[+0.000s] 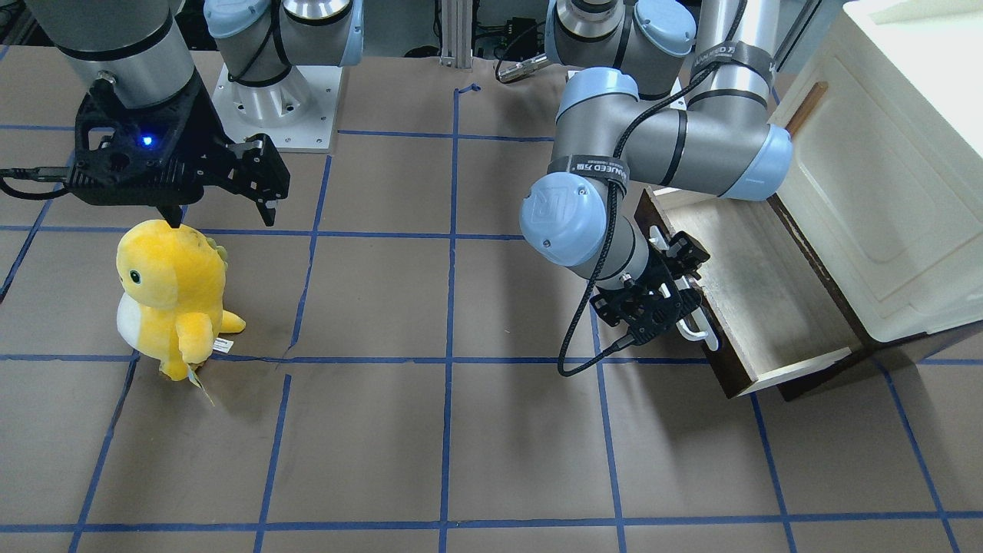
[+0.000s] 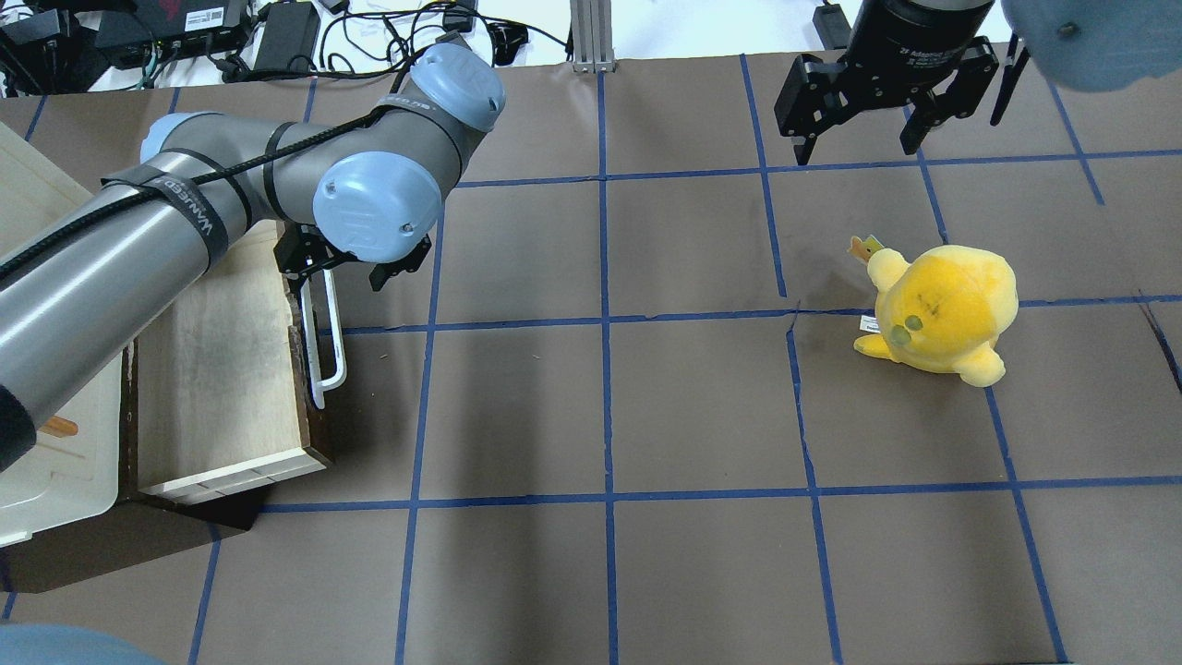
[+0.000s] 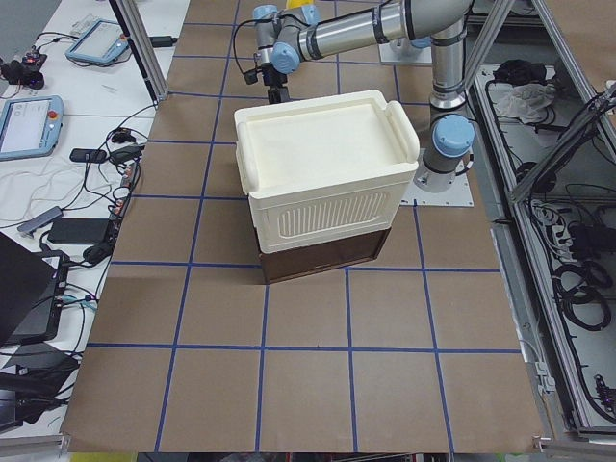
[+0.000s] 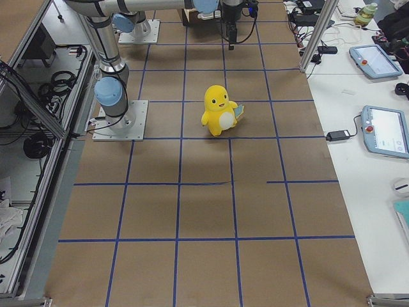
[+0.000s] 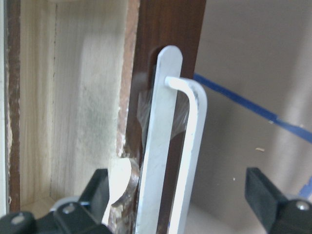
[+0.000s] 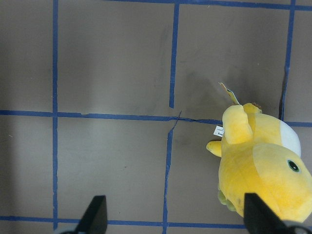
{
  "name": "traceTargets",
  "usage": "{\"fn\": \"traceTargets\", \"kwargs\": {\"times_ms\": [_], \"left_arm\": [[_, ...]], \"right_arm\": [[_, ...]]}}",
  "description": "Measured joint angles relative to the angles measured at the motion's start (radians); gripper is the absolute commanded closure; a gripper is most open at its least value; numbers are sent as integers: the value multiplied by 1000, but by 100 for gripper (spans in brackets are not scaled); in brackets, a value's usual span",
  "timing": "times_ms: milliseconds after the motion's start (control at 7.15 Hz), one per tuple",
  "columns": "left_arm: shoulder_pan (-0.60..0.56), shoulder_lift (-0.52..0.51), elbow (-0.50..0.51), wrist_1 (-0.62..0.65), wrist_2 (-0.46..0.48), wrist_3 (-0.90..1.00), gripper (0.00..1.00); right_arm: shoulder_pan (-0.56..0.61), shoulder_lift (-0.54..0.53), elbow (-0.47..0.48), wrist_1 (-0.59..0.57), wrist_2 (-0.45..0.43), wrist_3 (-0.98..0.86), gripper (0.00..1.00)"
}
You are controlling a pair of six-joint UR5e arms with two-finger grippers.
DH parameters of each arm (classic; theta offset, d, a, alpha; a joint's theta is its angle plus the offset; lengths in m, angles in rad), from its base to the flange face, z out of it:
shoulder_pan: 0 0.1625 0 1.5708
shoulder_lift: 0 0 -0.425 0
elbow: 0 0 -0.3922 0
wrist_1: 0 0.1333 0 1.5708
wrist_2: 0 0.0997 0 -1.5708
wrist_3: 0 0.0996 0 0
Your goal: Pull drawer sideways
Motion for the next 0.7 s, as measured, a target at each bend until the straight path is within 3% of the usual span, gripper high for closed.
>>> {"fn": "traceTargets", "kwargs": {"times_ms": [420,699], "left_arm": [[18,82,105,-1,-273,83,0],[27,153,136,21,-412,284,0]], "right_arm": [[0,0,0,0,0,0,0],[0,0,0,0,1,0,0]]}}
